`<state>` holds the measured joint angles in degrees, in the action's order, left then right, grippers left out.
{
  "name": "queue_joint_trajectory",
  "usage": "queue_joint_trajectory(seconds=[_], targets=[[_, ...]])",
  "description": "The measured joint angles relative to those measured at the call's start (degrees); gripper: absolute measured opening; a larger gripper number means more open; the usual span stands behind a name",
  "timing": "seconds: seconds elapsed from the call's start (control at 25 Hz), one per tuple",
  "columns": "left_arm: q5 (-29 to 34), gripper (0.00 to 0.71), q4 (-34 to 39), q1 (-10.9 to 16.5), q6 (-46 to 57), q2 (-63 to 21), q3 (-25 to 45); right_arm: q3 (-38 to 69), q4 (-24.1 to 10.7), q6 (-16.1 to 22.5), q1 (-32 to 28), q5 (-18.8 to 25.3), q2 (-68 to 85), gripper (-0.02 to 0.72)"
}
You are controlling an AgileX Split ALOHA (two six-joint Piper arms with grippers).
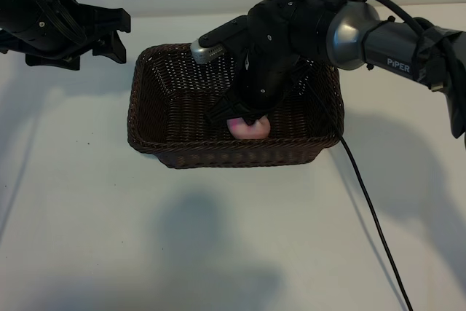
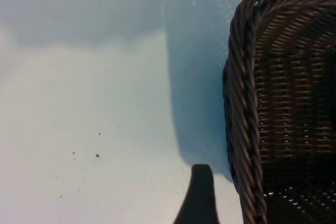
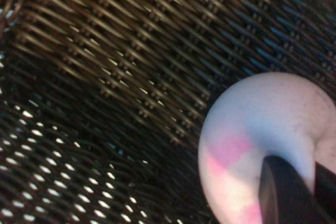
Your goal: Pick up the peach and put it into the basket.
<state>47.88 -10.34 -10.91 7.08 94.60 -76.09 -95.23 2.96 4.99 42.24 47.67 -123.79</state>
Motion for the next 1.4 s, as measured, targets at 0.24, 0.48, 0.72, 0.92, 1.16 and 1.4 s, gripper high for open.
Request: queue_joint_trajectory(seconds=[0.24, 0.48, 0.72, 0.92, 1.16, 1.4], targets=[[0.0, 0.599, 0.0, 0.0, 0.0, 0.0, 0.0, 0.0, -0.13, 0.0, 0.0, 0.16, 0.67, 0.187], [0.0, 0.599, 0.0, 0.0, 0.0, 0.0, 0.0, -1.16, -1.9, 0.0, 0.0, 3.41, 2.77, 0.551], [0.0, 0.599, 0.0, 0.0, 0.0, 0.0, 0.0, -8.98, -3.32, 0.0, 0.0, 11.6, 3.4, 0.603], [0.0, 0.599, 0.0, 0.0, 0.0, 0.0, 0.0, -12.47, -3.77, 0.08, -0.76, 16.33, 3.49, 0.565], [0.0, 0.599, 0.0, 0.0, 0.0, 0.0, 0.0, -12.99, -3.78, 0.07, -7.27, 19.81, 4.28, 0.56], [0.0, 0.599, 0.0, 0.0, 0.0, 0.0, 0.0, -12.99, -3.77, -1.5, -16.48, 22.03, 5.25, 0.559]])
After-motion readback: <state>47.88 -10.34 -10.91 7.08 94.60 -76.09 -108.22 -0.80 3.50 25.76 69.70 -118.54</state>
